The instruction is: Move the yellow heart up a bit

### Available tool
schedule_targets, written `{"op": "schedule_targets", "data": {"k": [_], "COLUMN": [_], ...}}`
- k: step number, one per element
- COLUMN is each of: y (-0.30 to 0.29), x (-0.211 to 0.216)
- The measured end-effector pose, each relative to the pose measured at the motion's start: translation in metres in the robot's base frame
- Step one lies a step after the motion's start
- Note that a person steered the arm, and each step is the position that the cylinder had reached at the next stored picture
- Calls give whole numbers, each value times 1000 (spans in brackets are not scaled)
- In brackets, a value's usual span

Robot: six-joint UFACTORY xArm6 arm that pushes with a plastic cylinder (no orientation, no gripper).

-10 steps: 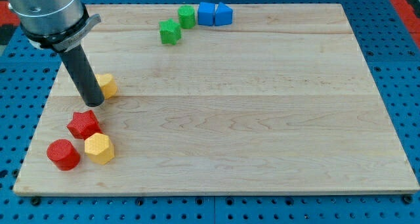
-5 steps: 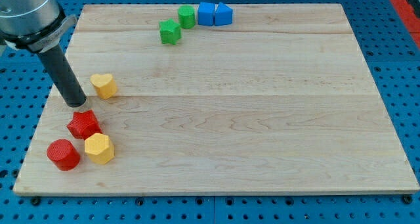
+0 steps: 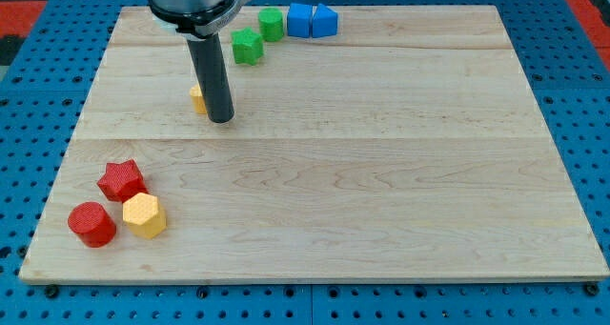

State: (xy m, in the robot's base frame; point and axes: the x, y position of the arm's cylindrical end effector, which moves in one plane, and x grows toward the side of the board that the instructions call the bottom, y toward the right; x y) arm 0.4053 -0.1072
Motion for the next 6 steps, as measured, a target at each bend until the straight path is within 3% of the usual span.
{"op": "schedule_targets", "data": {"k": [2, 4, 6], "y": [-12, -61, -94], "x": [-35, -59, -13]}}
